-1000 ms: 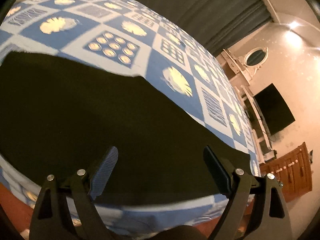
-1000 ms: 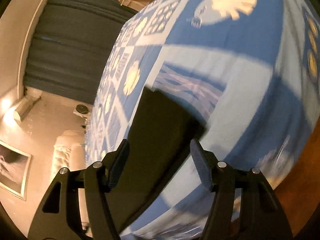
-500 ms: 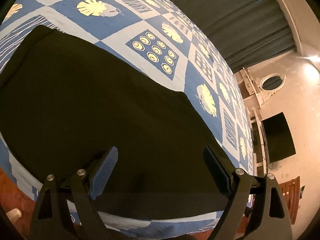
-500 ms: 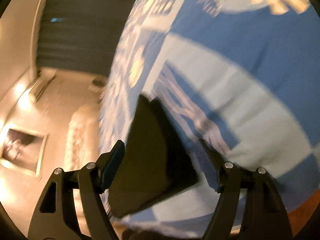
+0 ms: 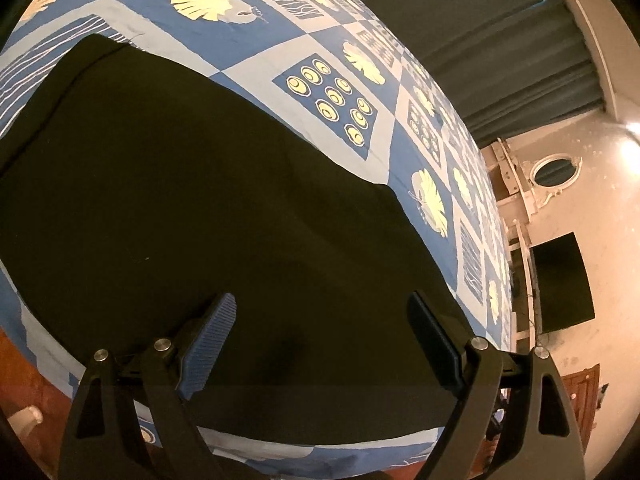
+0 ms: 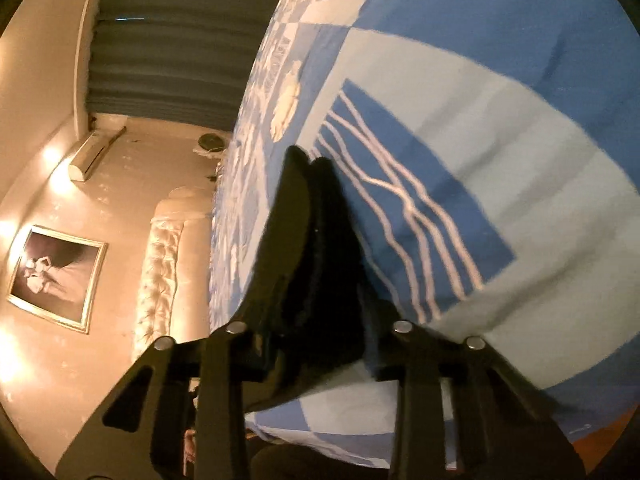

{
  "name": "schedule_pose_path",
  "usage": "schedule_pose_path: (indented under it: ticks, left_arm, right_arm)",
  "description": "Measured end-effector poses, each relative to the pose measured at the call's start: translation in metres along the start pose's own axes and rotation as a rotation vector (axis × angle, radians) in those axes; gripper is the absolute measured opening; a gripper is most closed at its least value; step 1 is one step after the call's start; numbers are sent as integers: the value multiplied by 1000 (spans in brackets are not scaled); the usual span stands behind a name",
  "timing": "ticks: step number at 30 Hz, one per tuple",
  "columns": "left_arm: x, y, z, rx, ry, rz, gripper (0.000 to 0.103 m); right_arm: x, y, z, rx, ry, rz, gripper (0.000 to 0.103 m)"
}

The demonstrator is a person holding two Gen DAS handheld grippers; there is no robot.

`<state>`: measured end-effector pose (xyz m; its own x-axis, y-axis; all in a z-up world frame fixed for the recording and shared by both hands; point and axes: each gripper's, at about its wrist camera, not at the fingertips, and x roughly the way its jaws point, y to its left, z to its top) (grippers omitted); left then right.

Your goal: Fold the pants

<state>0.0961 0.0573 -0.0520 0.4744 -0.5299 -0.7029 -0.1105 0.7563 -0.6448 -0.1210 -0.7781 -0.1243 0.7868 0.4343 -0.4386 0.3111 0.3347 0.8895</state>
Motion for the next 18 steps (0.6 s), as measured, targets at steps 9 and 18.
schedule_pose_path:
  ticks: [9, 18]
  left_arm:
    - [1, 3, 0, -15, 7, 4, 86]
    - [3, 2, 0, -16, 11, 2, 86]
  right_arm:
    - [9, -2, 1, -2, 104, 101, 70]
    - [-4, 4, 18, -16, -138, 26, 76]
